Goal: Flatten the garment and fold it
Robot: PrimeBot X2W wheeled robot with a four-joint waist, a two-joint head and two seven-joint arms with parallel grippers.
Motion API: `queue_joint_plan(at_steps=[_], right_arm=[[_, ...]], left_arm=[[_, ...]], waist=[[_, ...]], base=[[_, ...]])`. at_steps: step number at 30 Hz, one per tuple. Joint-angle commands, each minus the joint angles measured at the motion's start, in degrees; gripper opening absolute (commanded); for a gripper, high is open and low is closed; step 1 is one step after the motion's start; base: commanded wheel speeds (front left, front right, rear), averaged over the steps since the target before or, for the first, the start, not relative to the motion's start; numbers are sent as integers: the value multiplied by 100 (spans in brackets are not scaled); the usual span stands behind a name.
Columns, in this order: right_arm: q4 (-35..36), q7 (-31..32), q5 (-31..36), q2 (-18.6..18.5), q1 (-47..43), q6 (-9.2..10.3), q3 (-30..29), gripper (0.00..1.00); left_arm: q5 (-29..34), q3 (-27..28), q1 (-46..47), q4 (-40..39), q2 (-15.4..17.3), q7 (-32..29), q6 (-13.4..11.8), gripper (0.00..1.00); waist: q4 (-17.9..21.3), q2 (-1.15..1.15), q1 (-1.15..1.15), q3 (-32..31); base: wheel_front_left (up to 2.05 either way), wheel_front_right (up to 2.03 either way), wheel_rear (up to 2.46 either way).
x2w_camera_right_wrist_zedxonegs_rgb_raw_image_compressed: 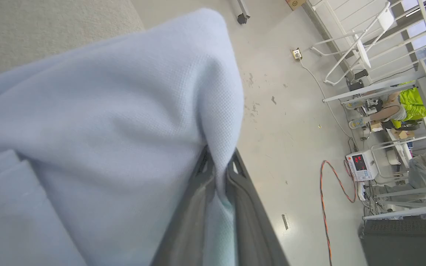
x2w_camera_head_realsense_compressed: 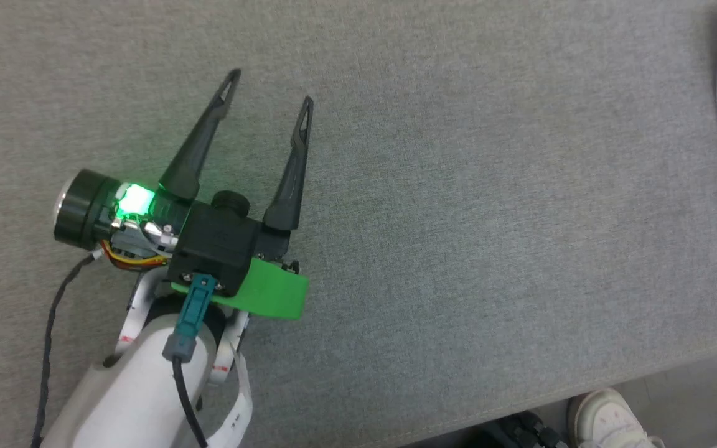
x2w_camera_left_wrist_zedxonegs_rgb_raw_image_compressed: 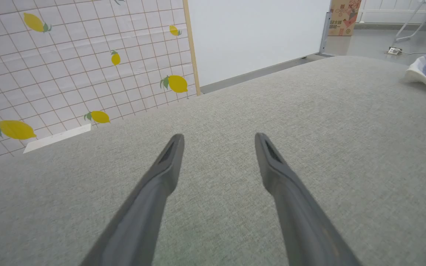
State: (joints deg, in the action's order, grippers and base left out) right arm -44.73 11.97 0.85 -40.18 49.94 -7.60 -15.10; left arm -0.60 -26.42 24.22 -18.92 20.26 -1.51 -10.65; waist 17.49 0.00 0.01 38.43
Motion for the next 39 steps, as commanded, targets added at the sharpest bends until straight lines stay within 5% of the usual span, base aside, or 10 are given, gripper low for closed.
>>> queue_joint_plan(at_steps=[1, 11, 12, 13, 14, 27, 39], right_arm=[[-144, -112, 105, 23, 178, 11, -74, 0], [-1088, -519, 721, 179, 670, 11, -579, 0], [-1171, -557, 789, 190, 705, 11, -653, 11], [-1231, -593, 846, 198, 730, 11, -715, 47], [-1301, -634, 914, 209, 759, 11, -793, 100], [-1867, -1067, 1607, 247, 987, 11, -1118, 100], [-1955, -2063, 1628, 609, 816, 11, -1131, 100]], left_arm=[[105, 15, 128, -19, 69, -30, -6, 100], [193, -1, 157, -96, 146, -157, -50, 100], [200, 6, 159, -115, 142, -157, -72, 100], [204, 11, 158, -130, 141, -156, -86, 100], [202, 20, 158, -153, 133, -140, -107, 100], [-123, 192, -143, -106, -72, 355, -434, 100], [-791, 342, -802, 504, -357, 1275, -591, 100]], waist=[[89, 0, -1, 229], [65, 0, -1, 481], [53, 0, -1, 491], [44, 0, -1, 497], [31, 0, -1, 502], [-155, 0, -1, 26], [-556, 0, -1, -1700]], base=[[0, 0, 0], [0, 0, 0], [0, 0, 0], [0, 0, 0], [0, 0, 0], [0, 0, 0], [0, 0, 0]])
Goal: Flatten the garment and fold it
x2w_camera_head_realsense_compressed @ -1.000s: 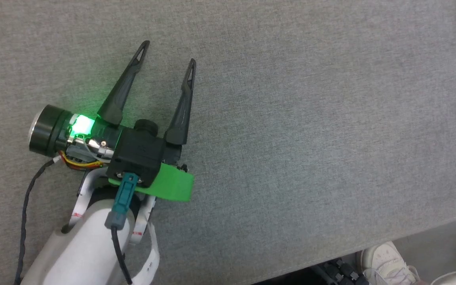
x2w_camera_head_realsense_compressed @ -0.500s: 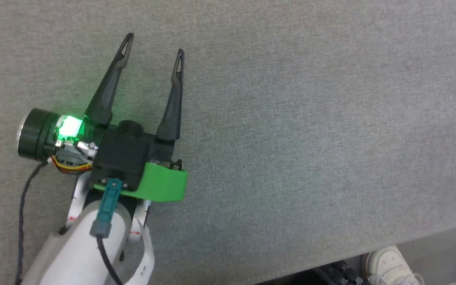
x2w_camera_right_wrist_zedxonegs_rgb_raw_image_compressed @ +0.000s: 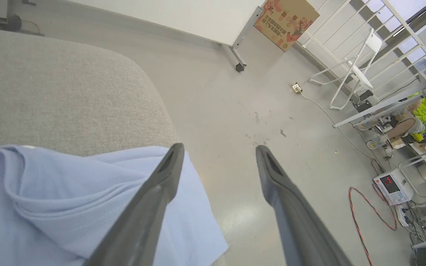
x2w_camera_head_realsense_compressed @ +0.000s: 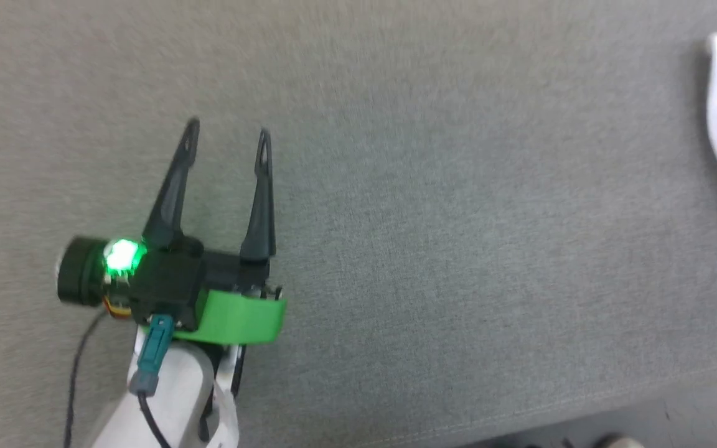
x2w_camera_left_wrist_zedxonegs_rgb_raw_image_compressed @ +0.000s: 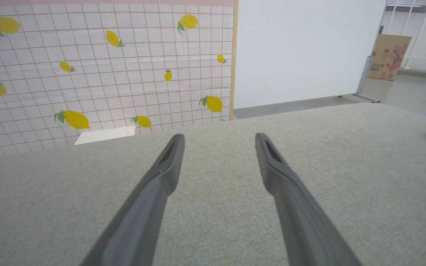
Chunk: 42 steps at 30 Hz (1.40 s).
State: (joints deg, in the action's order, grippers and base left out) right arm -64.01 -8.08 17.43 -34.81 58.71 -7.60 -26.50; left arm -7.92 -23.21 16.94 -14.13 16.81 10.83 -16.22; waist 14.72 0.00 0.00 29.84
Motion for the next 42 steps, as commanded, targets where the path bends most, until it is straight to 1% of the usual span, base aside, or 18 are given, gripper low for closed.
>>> queue_joint_plan(at_steps=[1, 3, 7, 11, 12, 16, 19, 22, 26, 30, 33, 38, 42], right_arm=[[-36, -139, -56, 142, -107, 11, 49, 100], [-42, -287, -103, 335, -224, 11, 211, 100], [111, -508, -360, 859, -497, 11, 500, 100], [564, -615, -761, 1390, -921, 11, 756, 100], [779, -632, -933, 1558, -1107, 11, 859, 100], [1650, -648, -1449, 1956, -1824, 11, 1172, 100], [2446, -538, -1831, 2152, -2483, 11, 1388, 100], [3415, -346, -2143, 2317, -3239, 11, 1395, 100], [4598, -190, -2163, 2667, -4181, 11, 1254, 100], [5435, -134, -1943, 3002, -4922, 11, 1172, 100], [5756, -159, -1718, 3118, -5317, 11, 1179, 100], [5959, -221, -1450, 3186, -5810, 11, 1116, 100], [5899, -249, -1733, 3191, -6096, 11, 977, 100]], left_arm=[[-127, 41, -152, 66, -29, 85, -39, 100], [-275, 98, -346, 130, -49, 161, -49, 100], [-539, 221, -707, 191, -59, 260, -49, 100], [-710, 333, -1022, 234, -46, 310, -75, 100], [-741, 370, -1128, 242, -27, 320, -95, 100], [-807, 479, -1438, 270, 27, 345, -167, 100], [-852, 505, -1612, 273, 38, 363, -165, 100], [-871, 483, -1755, 305, 46, 379, -125, 100], [-909, 445, -1886, 429, -17, 398, -59, 100], [-969, 434, -2012, 629, -101, 411, 50, 100], [-960, 421, -2060, 825, -117, 414, 156, 100], [-861, 527, -2153, 1042, -207, 416, 202, 100], [-773, 664, -2324, 1088, -355, 416, 245, 100]], waist=[[-315, 0, 0, -1009], [-375, 0, 0, -1353], [-473, 0, 0, -1895], [-577, 0, 0, -2293], [-601, 0, 0, -2381], [-692, 0, 0, -2595], [-790, 0, 0, -2698], [-902, 0, 0, -2781], [-1018, 0, 0, -2877], [-1055, 0, 0, -2949], [-1064, 0, 0, -2972], [-1089, 0, 0, -3035], [-1098, 0, 0, -3047]], base=[[0, 0, 0], [0, 0, 0], [0, 0, 0], [0, 0, 0], [0, 0, 0], [0, 0, 0], [0, 0, 0], [0, 0, 0], [0, 0, 0], [0, 0, 0], [0, 0, 0], [0, 0, 0], [0, 0, 0]])
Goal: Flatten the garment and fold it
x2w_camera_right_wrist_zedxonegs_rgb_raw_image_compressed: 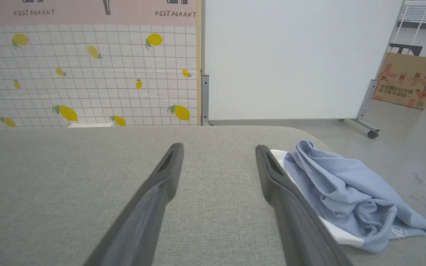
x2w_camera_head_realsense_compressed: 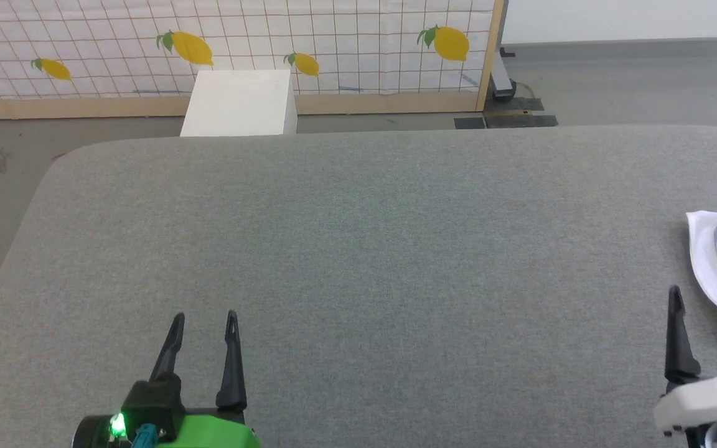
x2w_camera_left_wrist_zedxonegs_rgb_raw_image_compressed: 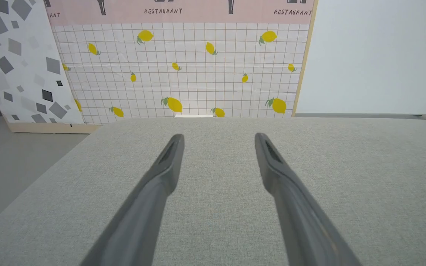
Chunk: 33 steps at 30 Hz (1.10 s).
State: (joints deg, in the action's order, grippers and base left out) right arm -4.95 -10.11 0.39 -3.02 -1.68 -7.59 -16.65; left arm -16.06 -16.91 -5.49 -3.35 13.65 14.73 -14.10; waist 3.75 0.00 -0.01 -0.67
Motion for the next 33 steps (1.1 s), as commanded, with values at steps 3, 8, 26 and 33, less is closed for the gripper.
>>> queue_joint_plan(at_steps=[3, 8, 26, 33], right_arm=[[-55, -69, -121, 12, -107, 10, -36, 100], [-147, -84, -181, 13, -54, 10, 19, 100], [-175, 4, -190, 0, -46, 0, 144, 0], [-137, 61, -182, 0, -34, 1, 230, 0]], left_arm=[[94, 107, -143, 13, -126, 26, 90, 100], [183, 237, -170, 23, -251, 26, 211, 100], [382, 369, -46, 63, -381, -72, 387, 0], [451, 444, -12, 78, -420, -151, 445, 0]], waist=[[3, 0, 1, 17], [19, 0, 1, 42], [-24, 0, 1, 68], [-44, 0, 1, 68]], base=[[0, 0, 0], [0, 0, 0], [0, 0, 0], [0, 0, 0]])
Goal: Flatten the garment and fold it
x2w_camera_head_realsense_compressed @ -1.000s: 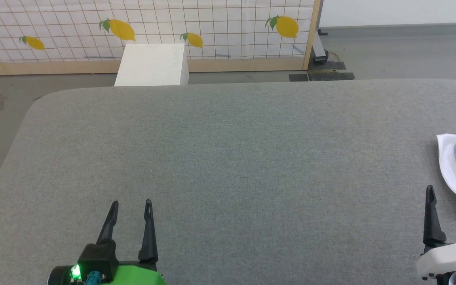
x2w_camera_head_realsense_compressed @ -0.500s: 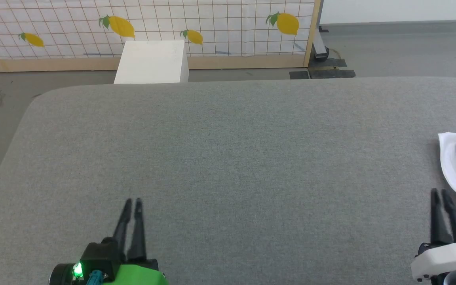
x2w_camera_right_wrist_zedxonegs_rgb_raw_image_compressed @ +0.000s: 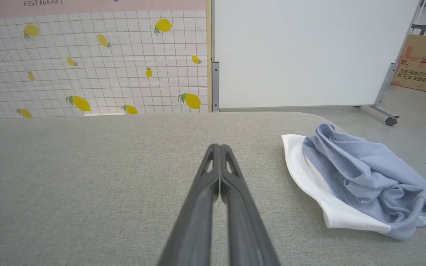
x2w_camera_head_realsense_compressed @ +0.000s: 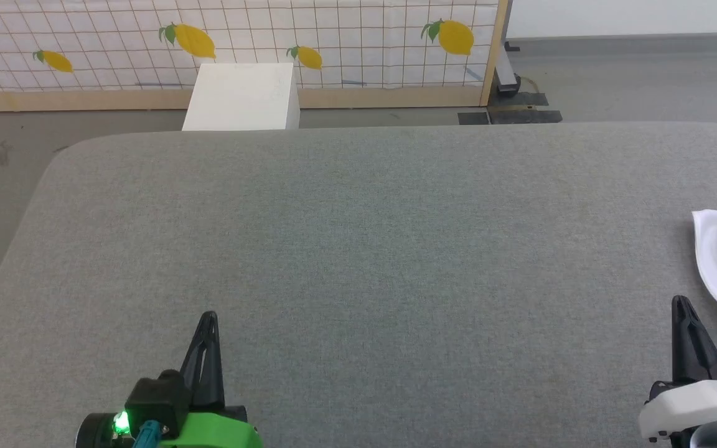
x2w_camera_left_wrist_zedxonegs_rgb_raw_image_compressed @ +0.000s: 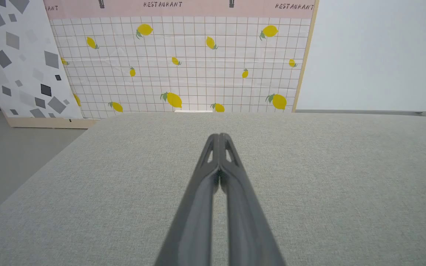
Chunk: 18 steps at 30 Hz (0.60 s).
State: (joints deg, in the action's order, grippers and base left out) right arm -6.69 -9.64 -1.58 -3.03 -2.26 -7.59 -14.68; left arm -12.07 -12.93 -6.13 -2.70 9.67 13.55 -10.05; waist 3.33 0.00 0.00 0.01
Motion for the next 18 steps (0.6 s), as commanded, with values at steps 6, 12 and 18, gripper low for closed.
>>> queue_joint_plan(at_steps=[6, 12, 18], right_arm=[[71, 66, 23, 2, 34, 1, 112, 0], [103, 114, 30, 3, 45, 2, 184, 0], [137, 166, 38, 4, 56, 2, 263, 0]], left_arm=[[115, 113, 83, 28, -58, -106, 92, 0], [174, 176, 111, 40, -92, -173, 141, 0], [237, 245, 142, 54, -127, -245, 194, 0]], waist=[[-19, 0, 0, 0], [-36, 0, 0, 0], [-54, 0, 0, 0]], base=[[0, 0, 0], [0, 0, 0], [0, 0, 0]])
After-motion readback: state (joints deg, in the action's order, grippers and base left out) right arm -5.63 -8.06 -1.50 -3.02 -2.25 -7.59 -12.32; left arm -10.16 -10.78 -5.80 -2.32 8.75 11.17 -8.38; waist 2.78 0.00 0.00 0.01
